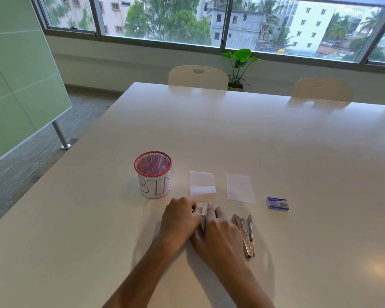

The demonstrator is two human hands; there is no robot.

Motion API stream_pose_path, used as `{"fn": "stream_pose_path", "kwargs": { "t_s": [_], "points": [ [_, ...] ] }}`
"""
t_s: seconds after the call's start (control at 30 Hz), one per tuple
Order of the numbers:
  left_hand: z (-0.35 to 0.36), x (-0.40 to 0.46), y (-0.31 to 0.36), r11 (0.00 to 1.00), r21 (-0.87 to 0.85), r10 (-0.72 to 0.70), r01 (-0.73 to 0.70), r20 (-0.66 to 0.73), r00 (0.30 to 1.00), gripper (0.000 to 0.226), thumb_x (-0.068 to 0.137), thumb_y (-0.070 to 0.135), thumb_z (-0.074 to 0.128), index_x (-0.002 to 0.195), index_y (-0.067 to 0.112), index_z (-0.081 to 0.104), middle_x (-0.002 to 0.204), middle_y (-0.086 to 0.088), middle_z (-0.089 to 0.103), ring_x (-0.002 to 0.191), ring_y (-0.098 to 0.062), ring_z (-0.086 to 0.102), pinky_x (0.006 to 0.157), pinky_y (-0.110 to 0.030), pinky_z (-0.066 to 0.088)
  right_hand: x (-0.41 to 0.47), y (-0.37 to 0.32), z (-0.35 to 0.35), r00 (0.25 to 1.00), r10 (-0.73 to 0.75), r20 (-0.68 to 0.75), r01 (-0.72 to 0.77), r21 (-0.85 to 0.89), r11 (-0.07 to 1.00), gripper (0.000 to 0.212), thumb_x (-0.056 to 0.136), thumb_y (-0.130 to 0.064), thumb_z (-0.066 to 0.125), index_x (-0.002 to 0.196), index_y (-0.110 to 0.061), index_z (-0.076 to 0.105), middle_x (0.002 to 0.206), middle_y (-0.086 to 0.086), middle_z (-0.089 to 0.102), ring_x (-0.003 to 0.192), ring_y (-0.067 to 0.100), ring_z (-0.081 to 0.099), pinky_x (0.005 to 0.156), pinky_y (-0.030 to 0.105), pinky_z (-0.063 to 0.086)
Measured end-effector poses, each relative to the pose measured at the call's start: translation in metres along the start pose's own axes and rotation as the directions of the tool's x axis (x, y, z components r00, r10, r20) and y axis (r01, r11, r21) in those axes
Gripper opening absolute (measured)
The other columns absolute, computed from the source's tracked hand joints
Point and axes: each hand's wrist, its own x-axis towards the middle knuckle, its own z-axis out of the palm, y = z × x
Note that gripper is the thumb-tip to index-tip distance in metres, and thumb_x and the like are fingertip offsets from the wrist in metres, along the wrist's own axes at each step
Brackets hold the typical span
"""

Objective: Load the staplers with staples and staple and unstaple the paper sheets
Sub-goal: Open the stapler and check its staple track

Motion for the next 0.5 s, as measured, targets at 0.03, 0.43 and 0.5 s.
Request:
{"fn": "stream_pose_path", "kwargs": {
  "t_s": [0.03, 0.43, 0.5],
  "points": [
    [0.000, 0.000, 0.000, 1.000, -0.010, 0.002, -0.002, 0.003, 1.000, 0.024, 0.088, 0.032, 0.059, 0.088, 0.014, 0.075, 0.078, -0.006, 0.074, 0.068, -0.018, 0.065, 0.065, -0.026, 0.053, 0.002, 0.001, 0.001, 1.000, 0.003, 0.001, -0.003, 0.000, 1.000, 0.063, 0.088, -0.050, 0.039, 0.139, -0.013, 0.040, 0.118, 0.002, 0.056, 0.090, 0.024, 0.065, 0.066, 0.031, 0.049],
    [0.004, -0.012, 0.001, 0.735, -0.668, -0.178, 0.115, -0.026, 0.984, 0.017, 0.095, 0.019, 0.054, 0.102, 0.028, 0.067, 0.080, 0.009, 0.070, 0.070, -0.007, 0.069, 0.057, -0.012, 0.054, 0.009, 0.009, -0.006, 0.991, 0.119, -0.068, -0.087, 0.358, 0.930, 0.062, 0.079, -0.038, 0.068, 0.135, -0.019, 0.050, 0.097, -0.003, 0.071, 0.079, 0.011, 0.065, 0.080, 0.026, 0.052],
    [0.003, -0.013, 0.003, 0.656, -0.739, -0.248, 0.152, -0.021, 0.969, 0.017, 0.096, 0.022, 0.051, 0.103, 0.033, 0.064, 0.079, 0.006, 0.070, 0.069, -0.010, 0.068, 0.054, -0.014, 0.053, 0.009, 0.008, -0.010, 0.982, 0.169, -0.080, -0.108, 0.498, 0.861, 0.059, 0.078, -0.034, 0.072, 0.132, -0.021, 0.054, 0.083, -0.014, 0.067, 0.068, 0.005, 0.064, 0.071, 0.022, 0.056]
  ]
}}
